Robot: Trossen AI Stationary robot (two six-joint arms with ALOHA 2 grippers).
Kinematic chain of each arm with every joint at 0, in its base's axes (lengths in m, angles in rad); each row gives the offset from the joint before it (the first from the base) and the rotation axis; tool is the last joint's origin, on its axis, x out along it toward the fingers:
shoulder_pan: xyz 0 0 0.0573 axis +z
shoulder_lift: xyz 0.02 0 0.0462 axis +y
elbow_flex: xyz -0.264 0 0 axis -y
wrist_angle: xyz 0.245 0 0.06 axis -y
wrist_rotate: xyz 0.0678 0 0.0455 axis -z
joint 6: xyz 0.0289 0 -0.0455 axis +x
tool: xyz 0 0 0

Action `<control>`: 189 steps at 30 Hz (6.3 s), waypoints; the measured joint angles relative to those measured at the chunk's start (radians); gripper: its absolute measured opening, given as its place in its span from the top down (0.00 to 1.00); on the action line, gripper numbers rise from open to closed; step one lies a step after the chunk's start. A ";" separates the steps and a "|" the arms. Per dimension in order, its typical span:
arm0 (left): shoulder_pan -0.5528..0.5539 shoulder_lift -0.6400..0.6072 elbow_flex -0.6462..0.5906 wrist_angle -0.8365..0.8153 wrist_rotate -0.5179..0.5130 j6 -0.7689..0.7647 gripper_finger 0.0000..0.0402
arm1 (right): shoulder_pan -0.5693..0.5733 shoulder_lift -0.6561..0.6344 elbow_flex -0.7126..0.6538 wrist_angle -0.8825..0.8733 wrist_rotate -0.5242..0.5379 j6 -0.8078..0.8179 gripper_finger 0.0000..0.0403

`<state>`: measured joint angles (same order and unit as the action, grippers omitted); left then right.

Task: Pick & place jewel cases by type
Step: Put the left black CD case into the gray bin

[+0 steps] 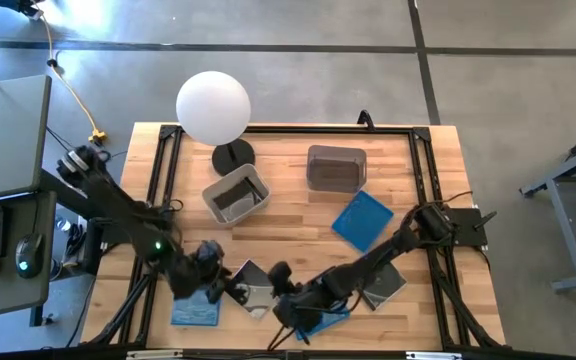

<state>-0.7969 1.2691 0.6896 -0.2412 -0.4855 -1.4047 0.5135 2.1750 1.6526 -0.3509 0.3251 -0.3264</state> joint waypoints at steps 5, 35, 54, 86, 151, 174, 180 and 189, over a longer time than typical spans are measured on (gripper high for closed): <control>-0.007 0.112 -0.052 0.025 0.003 -0.136 0.55 | 0.017 0.000 -0.061 0.151 -0.001 -0.067 0.61; 0.208 0.272 -0.022 0.088 0.179 -0.146 0.55 | -0.039 0.000 -0.166 0.239 -0.131 -0.097 0.61; 0.207 0.312 -0.010 0.125 0.246 -0.177 0.55 | -0.046 0.056 -0.164 0.250 -0.107 -0.335 0.61; 0.207 0.313 -0.011 0.360 0.216 -0.175 0.55 | -0.036 0.004 -0.155 0.229 0.379 -0.521 0.61; 0.280 -0.032 -0.012 0.295 0.094 0.196 0.55 | 0.075 0.000 -0.158 0.259 0.565 -0.345 0.95; 0.280 -0.371 -0.012 0.297 0.022 0.663 0.55 | -0.082 0.000 -0.158 0.405 0.859 -0.525 0.93; 0.280 -0.370 -0.012 0.291 0.039 0.668 0.55 | -0.139 0.000 -0.158 0.506 0.896 -0.676 0.94; 0.280 -0.370 -0.012 0.291 0.055 0.668 0.55 | -0.230 -0.005 -0.158 0.640 0.844 -0.840 0.93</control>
<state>-0.5171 0.8993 0.6777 0.0502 -0.4306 -0.7372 0.2835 2.1703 1.4944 0.2892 1.1693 -1.1661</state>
